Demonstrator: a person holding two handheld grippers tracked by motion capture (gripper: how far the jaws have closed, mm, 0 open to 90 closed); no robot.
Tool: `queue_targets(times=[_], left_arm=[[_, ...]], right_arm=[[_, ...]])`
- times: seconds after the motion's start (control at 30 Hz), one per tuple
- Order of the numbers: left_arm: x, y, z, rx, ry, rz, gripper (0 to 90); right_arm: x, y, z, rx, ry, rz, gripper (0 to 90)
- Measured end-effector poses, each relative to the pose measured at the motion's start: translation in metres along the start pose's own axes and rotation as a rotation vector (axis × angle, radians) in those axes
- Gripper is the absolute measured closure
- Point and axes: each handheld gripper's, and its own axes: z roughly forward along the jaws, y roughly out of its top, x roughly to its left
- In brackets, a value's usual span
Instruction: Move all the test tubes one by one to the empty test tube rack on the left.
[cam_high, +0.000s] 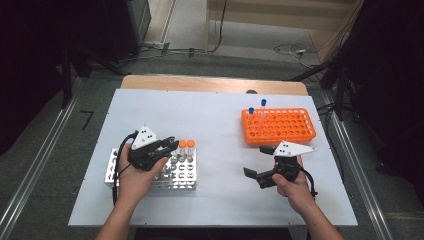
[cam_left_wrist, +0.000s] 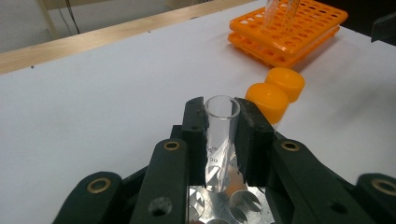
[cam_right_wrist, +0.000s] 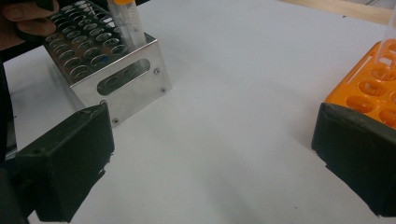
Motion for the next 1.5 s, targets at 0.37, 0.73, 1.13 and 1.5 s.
queue_targets(times=[0.37,0.73,1.13,1.5], left_arm=[[0.005,0.002,-0.008,-0.027,0.016,-0.071,59.9],[0.007,0.009,-0.02,-0.127,-0.065,-0.125,27.0],[-0.005,0.015,-0.018,-0.142,-0.156,-0.105,1.0],[-0.017,0.019,-0.017,-0.149,-0.185,-0.081,0.0]], right_arm=[[-0.001,0.0,-0.001,-0.008,-0.005,-0.002,0.0],[-0.013,0.004,-0.008,-0.03,-0.034,0.025,0.0],[-0.041,0.01,-0.005,-0.048,-0.131,0.075,0.0],[-0.075,0.02,0.011,-0.039,-0.294,0.158,24.7]])
